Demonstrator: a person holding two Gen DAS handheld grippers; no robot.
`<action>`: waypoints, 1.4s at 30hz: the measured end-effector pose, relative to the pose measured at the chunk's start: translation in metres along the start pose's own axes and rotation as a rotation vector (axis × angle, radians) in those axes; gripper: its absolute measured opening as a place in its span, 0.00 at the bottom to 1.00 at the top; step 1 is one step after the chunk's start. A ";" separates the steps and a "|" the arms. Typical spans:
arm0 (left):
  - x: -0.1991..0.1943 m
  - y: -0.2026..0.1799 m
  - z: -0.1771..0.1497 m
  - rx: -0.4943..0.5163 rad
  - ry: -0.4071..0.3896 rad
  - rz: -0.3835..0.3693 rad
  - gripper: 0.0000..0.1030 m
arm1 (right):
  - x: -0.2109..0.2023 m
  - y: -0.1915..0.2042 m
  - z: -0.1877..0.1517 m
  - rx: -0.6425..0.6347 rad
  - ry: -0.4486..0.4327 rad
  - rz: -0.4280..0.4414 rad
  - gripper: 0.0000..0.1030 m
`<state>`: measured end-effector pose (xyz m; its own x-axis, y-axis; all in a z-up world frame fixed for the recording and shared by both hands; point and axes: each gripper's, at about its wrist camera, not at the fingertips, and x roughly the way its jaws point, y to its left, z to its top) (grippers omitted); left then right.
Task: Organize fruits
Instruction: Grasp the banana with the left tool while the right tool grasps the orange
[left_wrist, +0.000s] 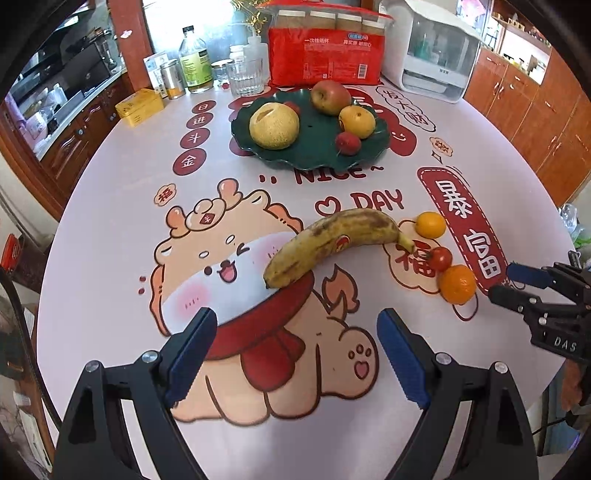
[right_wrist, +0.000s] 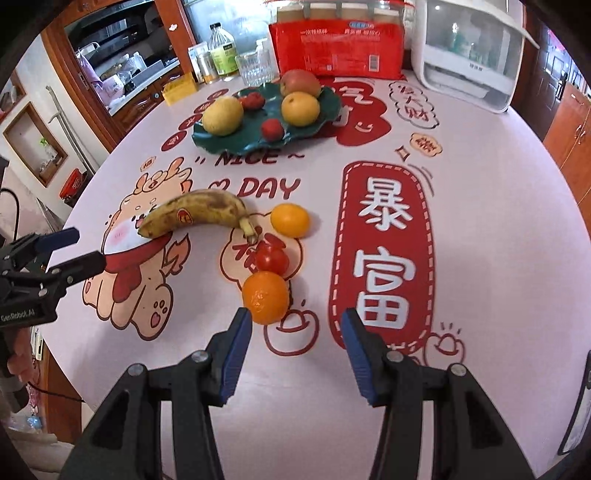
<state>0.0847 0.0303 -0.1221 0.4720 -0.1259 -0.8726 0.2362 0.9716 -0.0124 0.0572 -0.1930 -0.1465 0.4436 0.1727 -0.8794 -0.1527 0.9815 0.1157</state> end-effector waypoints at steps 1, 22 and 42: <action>0.003 0.001 0.003 0.005 -0.001 0.000 0.85 | 0.003 0.001 0.000 0.002 0.003 0.005 0.49; 0.095 -0.002 0.052 0.120 0.092 -0.033 0.85 | 0.043 0.016 0.008 -0.011 0.052 0.050 0.33; 0.103 -0.023 0.054 0.166 0.115 -0.150 0.40 | 0.038 0.018 0.009 -0.008 0.051 0.062 0.33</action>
<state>0.1738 -0.0158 -0.1852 0.3241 -0.2333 -0.9168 0.4369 0.8965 -0.0737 0.0795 -0.1684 -0.1738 0.3879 0.2288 -0.8928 -0.1854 0.9683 0.1676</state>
